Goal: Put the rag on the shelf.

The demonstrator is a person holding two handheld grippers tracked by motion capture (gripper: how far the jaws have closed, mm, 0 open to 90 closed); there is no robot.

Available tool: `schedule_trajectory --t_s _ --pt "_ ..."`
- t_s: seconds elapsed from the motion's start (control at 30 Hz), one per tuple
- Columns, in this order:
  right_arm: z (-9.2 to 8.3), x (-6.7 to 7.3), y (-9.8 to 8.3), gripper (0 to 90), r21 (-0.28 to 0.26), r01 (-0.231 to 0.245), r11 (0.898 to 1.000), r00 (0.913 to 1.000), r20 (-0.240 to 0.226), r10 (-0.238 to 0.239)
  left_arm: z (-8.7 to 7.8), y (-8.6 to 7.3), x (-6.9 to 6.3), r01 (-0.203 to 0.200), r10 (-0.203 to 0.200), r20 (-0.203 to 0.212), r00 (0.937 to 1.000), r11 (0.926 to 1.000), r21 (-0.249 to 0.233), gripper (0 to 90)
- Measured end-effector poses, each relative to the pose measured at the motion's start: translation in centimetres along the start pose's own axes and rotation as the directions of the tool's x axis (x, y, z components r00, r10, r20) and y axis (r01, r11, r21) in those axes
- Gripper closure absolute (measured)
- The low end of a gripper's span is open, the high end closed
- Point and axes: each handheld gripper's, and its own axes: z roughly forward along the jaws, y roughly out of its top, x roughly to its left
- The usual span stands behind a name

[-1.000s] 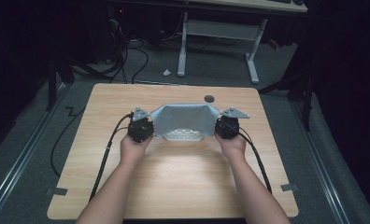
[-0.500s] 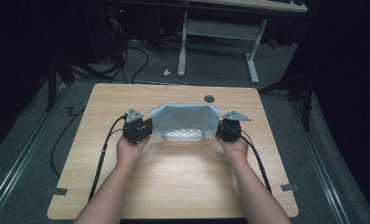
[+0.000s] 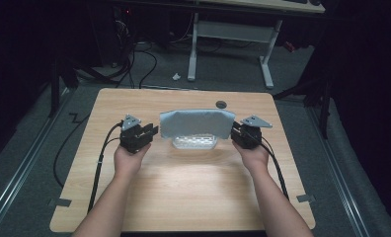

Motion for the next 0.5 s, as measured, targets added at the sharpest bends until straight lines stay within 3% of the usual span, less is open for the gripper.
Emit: schedule_trajectory --t_s 0.1,0.23,0.5 --pt "-0.5 -0.5 0.8 71.9 -0.037 -0.024 0.999 0.9996 0.010 0.025 0.0 0.0 -0.1 -0.002 0.002 0.002 1.0000 1.0000 0.004 69.6" --pt "-1.2 -1.2 1.7 71.7 -0.046 -0.038 0.998 0.9992 0.009 0.038 0.0 0.0 -0.1 0.001 -0.001 0.003 1.0000 1.0000 0.001 69.6" --pt "-0.9 -1.7 0.6 71.1 -0.008 -0.034 0.999 0.9986 0.041 0.034 -0.1 0.0 -0.1 -0.012 0.012 -0.007 0.9999 0.9999 0.009 69.4"
